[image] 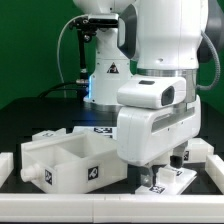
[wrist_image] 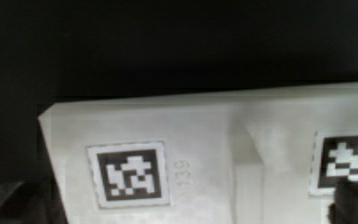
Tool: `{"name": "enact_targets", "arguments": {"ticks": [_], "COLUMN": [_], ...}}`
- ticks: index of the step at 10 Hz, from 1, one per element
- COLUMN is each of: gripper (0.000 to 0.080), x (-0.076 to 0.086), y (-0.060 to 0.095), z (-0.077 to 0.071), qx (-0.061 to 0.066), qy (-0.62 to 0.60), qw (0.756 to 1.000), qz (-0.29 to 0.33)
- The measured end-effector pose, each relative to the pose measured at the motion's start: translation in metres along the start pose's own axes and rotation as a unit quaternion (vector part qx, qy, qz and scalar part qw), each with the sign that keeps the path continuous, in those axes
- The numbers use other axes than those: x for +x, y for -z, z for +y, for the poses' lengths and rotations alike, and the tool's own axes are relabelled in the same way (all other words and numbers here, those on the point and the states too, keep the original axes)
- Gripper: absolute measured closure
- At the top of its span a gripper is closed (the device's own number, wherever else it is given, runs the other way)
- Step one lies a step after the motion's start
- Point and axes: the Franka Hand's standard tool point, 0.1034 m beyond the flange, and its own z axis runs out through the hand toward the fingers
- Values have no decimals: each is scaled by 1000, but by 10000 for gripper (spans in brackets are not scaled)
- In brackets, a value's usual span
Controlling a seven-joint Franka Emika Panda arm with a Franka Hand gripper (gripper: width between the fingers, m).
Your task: Assemble cabinet
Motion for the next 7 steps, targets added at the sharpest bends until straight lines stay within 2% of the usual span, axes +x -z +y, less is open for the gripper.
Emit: {"name": "enact_targets", "arguments": {"ticks": [1,3,4,5,6,7], "gripper": [125,424,424,600,742,742], "x": [0,0,0,0,0,0], "y": [0,-1,-1,-1,-1,-1], "z": [0,0,0,-1,-1,-1], "qx": [0,1,1,1,1,1], "qy": [0,0,0,0,0,0], "qw": [1000,1000,1000,1000,1000,1000], "qz": [0,0,-1,-1,-1,0]}}
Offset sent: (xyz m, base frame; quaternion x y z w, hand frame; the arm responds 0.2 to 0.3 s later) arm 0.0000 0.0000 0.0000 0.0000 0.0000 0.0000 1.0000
